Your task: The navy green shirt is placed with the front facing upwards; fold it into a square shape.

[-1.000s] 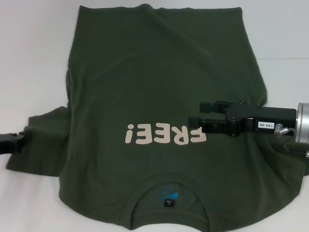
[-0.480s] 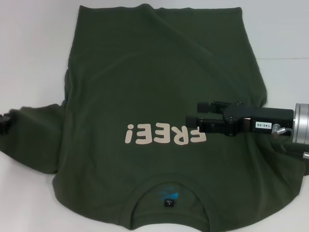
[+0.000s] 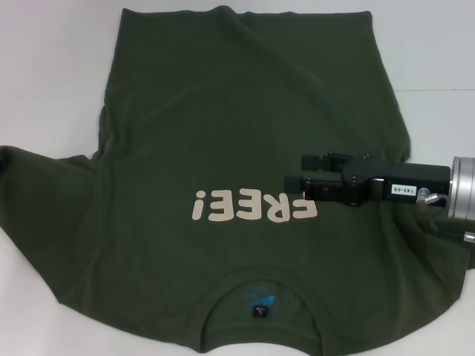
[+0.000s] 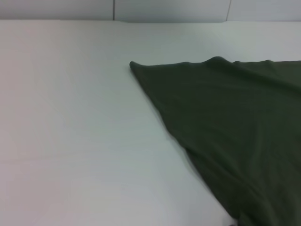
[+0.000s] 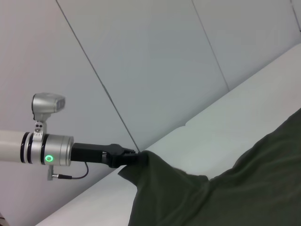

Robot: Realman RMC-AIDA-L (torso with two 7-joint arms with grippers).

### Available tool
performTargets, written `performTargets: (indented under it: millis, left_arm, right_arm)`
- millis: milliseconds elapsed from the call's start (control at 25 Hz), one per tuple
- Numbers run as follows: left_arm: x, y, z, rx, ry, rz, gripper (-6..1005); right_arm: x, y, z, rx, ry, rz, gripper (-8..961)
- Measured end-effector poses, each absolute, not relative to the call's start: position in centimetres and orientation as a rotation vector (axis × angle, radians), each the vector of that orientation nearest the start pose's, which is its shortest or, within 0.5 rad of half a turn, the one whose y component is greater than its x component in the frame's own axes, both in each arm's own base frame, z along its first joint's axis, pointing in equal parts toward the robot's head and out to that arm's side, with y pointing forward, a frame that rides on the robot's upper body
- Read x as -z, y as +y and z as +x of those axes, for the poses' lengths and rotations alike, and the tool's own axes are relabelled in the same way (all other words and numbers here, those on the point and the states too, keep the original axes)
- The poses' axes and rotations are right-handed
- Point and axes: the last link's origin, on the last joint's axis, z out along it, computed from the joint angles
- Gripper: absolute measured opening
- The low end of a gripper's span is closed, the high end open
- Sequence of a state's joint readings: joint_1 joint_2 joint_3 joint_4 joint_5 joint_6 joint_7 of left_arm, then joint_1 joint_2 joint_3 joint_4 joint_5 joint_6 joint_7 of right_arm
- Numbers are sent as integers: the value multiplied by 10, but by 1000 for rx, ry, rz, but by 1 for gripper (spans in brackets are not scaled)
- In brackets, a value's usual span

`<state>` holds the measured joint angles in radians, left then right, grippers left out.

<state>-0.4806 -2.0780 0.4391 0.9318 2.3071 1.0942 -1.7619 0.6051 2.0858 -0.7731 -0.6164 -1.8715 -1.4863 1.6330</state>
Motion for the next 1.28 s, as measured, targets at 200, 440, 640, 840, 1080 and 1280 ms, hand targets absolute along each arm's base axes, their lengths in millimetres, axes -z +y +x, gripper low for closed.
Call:
performTargets:
  millis: [200, 440, 640, 840, 1080, 1280]
  left_arm:
    - [-105, 365, -353, 241, -988, -1991, 1]
    - [-102, 364, -347, 255, -995, -2023, 1]
    - [-89, 360, -329, 284, -1013, -2117, 1]
    - [-74, 356, -305, 332, -1040, -2218, 1]
    - [-62, 358, -281, 365, -1070, -2289, 2]
    - [-49, 364, -265, 389, -1099, -2340, 22]
  right_arm:
    - [13, 355, 226, -858, 899, -2683, 853]
    - [13, 356, 226, -852, 902, -2678, 854]
    - [17, 356, 226, -848, 911, -2678, 852]
    - [17, 358, 225, -844, 907, -2680, 853]
    - [17, 358, 224, -841, 899, -2681, 854]
    - [17, 357, 226, -840, 899, -2678, 853]
